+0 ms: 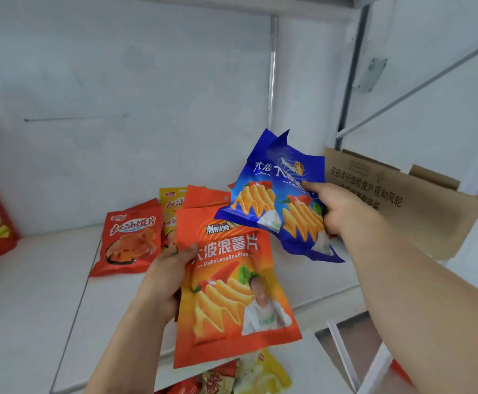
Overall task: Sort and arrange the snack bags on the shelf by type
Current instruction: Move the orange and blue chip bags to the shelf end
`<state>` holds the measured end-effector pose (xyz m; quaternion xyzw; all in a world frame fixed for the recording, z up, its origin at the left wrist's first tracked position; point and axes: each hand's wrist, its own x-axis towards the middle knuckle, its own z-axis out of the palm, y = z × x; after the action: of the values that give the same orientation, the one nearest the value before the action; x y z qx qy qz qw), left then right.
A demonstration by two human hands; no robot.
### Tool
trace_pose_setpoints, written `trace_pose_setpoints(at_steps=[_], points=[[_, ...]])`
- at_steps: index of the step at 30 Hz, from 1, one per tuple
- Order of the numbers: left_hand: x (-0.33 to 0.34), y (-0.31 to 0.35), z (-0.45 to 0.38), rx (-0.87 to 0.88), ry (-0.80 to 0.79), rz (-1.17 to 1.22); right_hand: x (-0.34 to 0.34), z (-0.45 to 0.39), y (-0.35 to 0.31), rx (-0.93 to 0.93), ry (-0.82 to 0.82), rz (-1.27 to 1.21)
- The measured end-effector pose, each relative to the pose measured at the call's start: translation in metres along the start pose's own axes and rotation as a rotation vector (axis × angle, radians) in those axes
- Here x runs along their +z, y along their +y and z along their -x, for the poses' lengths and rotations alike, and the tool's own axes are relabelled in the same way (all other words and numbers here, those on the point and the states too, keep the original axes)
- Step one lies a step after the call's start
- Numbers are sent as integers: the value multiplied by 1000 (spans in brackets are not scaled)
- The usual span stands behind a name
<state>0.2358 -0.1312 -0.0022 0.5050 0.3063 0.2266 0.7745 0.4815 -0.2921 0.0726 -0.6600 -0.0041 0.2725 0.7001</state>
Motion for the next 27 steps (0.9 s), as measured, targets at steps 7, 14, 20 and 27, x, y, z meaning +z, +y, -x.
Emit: trace_pose_setpoints(at_steps=[7,14,20,27], points=[[20,10,-30,39,224,45,-7,-80,-23,44,-37,60],[52,11,-46,75,333,105,-16,-163,-20,71,29,144],[78,7,-65,74,274,120,-19,-175,-21,-31,72,228],[74,23,-80,88,326,184,-10,-181,-25,-41,92,303]])
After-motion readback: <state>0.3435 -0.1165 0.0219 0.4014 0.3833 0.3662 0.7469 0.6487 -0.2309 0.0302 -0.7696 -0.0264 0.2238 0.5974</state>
